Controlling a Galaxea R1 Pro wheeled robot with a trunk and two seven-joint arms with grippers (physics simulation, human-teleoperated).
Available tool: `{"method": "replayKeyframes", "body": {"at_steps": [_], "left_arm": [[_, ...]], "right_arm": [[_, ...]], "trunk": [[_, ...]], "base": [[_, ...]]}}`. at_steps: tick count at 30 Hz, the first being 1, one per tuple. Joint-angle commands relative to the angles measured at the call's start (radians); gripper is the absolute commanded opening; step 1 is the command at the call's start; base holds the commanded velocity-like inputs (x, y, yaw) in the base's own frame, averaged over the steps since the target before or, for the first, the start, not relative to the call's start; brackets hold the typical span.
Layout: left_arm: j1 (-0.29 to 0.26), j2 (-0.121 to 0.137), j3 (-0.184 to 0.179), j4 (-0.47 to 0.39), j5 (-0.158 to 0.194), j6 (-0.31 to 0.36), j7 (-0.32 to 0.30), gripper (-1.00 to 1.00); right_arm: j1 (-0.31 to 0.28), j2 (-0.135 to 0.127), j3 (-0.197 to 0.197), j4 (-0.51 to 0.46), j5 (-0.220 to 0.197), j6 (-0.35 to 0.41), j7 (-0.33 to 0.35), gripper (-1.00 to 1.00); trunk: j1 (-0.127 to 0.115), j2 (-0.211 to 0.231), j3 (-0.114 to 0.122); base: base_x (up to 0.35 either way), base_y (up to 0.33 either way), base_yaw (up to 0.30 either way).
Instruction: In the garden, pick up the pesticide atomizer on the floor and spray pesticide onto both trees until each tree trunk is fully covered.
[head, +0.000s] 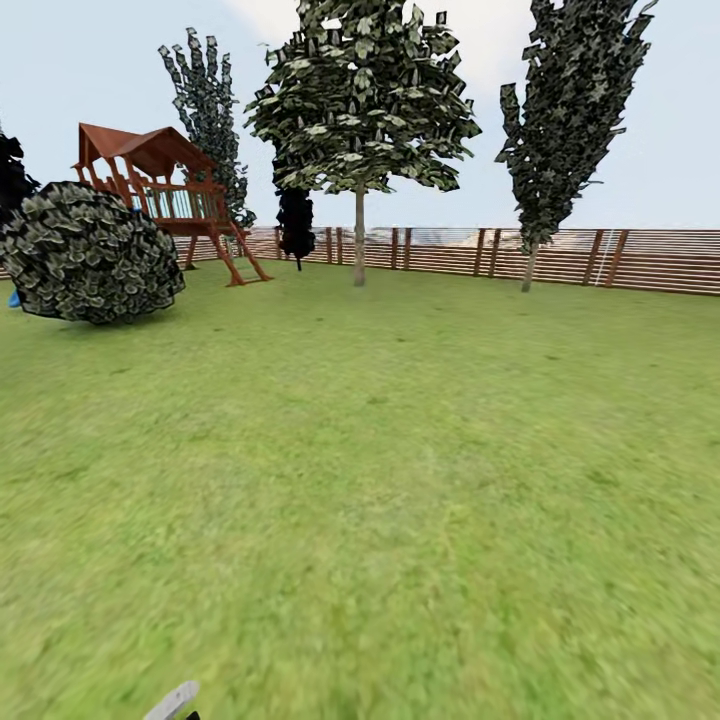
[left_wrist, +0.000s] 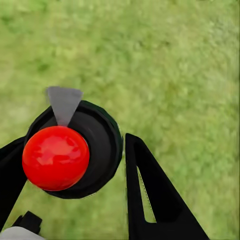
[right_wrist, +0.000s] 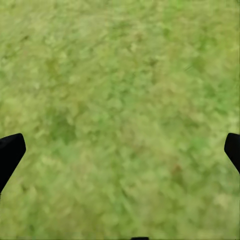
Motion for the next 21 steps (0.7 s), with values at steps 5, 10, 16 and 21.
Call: {"method": "replayKeyframes", "body": {"at_steps": [5,10,16,21], "left_arm": [[-0.001,0.002,-0.008,-0.001,0.009,-0.009,0.005,-1.00],[-0.001,0.002,-0.008,-0.001,0.009,-0.008,0.005,-1.00],[-0.001,0.002,-0.008,-0.001,0.009,-0.009,0.006,-1.00],[-0.001,0.002,-0.005,-0.006,0.010,-0.009,0.004,-1.00]], "right_arm": [[0.000,0.000,-0.003,0.001,-0.011,-0.001,0.009,1.00],[0.000,0.000,-0.003,0.001,-0.011,-0.001,0.009,1.00],[-0.001,0.000,-0.003,0.001,-0.011,-0.001,0.009,1.00],[-0.001,0.000,-0.003,0.000,-0.011,-0.001,0.009,1.00]], "trunk": [[0.001,-0.002,-0.002],[0.001,-0.002,-0.002],[0.001,-0.002,-0.002],[0.001,-0.002,-0.002]], "base": [[0.335,0.000,0.000],[0.335,0.000,0.000],[0.335,0.000,0.000],[0.335,0.000,0.000]]}}
